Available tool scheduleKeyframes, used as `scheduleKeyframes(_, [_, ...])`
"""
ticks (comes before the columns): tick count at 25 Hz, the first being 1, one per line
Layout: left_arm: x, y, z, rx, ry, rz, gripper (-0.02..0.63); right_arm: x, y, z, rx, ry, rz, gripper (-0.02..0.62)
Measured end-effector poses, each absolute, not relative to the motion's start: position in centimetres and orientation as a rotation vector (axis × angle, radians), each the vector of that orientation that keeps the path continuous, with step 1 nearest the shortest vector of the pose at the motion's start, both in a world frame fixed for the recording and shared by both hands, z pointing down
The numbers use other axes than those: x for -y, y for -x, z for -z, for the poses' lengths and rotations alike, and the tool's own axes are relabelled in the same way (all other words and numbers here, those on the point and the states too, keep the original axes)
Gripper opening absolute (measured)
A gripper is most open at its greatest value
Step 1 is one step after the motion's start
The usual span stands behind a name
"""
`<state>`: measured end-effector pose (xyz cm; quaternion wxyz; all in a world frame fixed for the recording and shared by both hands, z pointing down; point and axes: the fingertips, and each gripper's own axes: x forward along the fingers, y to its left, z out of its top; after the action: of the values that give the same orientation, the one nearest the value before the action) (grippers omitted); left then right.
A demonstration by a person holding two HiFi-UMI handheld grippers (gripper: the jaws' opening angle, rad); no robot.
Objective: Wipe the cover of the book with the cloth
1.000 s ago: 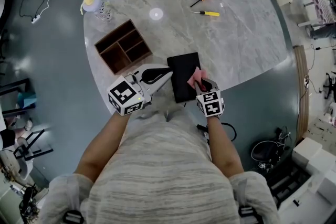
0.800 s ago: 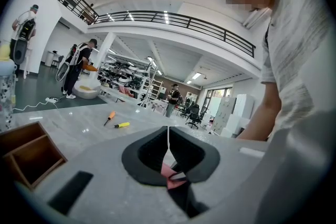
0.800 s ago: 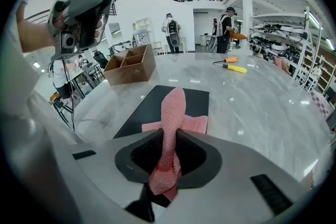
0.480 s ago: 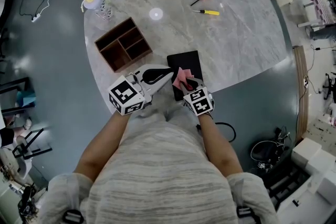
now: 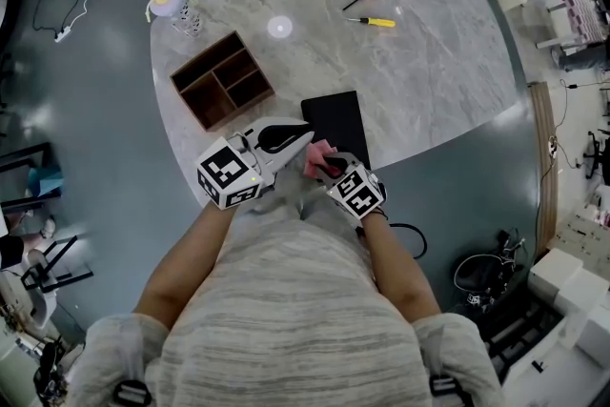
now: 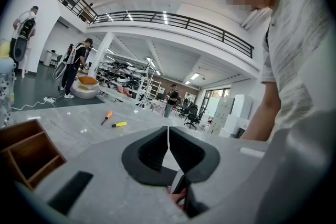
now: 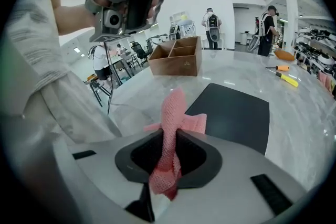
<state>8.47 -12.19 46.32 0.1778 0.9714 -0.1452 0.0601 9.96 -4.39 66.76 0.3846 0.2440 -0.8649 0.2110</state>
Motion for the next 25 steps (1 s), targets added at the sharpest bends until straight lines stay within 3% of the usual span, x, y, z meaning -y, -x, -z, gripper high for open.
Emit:
scheduleKeyframes(16, [11.9,-9.2,-46.3,0.354,-2.759,-0.172,0.020,4.7,-20.9,-67.1,2.001,-0.997,-0.660,0.067])
scheduleKeyframes(25, [11.4,-9.8,-46.1,0.318,-2.769,-0.172,0.020,2.1,-19.7,-67.2,1.973,-0.961,-0.747,0.067])
